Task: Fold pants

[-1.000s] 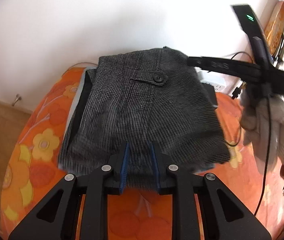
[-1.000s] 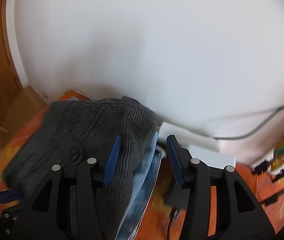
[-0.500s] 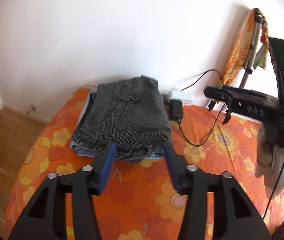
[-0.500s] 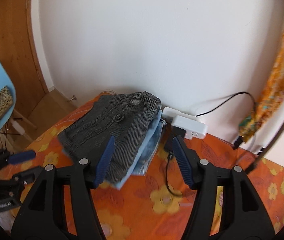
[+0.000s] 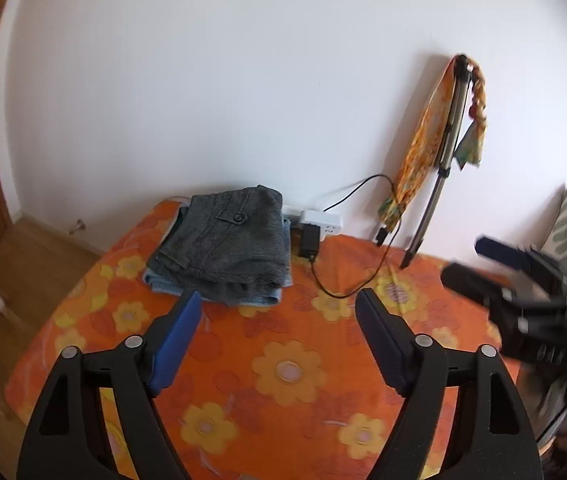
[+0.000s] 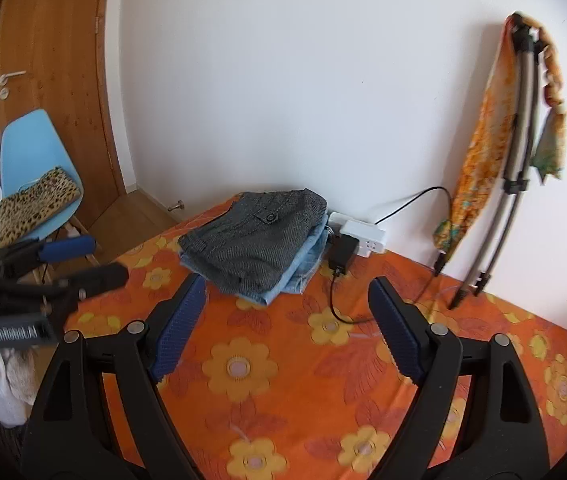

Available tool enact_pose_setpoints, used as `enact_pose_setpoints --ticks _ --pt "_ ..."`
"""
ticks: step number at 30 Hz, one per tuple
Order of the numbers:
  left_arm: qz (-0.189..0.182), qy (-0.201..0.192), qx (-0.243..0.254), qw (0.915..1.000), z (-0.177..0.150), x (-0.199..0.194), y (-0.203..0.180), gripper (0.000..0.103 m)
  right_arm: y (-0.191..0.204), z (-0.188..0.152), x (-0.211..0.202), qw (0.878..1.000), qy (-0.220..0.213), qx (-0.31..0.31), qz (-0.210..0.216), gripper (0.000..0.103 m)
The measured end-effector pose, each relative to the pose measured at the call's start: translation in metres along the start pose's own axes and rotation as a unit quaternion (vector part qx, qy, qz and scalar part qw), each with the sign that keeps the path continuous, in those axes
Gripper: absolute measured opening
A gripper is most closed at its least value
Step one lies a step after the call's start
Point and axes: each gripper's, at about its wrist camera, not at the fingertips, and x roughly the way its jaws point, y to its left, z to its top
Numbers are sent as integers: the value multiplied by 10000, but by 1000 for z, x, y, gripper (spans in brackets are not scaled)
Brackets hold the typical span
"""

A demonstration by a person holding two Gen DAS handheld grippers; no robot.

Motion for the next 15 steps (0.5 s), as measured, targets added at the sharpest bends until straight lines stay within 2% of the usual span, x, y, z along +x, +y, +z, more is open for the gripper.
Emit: enact_pose_setpoints --ticks 2,6,9,12,15 --pt "49 -5 -17 10000 -8 -8 -6 80 1 -12 -15 10000 -59 -3 0 95" --pt "160 22 -64 9998 -25 -13 -15 80 -1 -35 -42 9998 -108 178 -57 96" --pt "227 79 31 9997 -38 -14 -24 80 -4 -53 -56 9991 -165 248 -301 97" --pt "326 99 209 9992 -49 -14 -33 80 -9 -64 -60 9983 -208 276 -473 100" --pt "358 142 356 9986 -54 -12 -41 80 -17 -72 -59 9978 -29 481 -461 100"
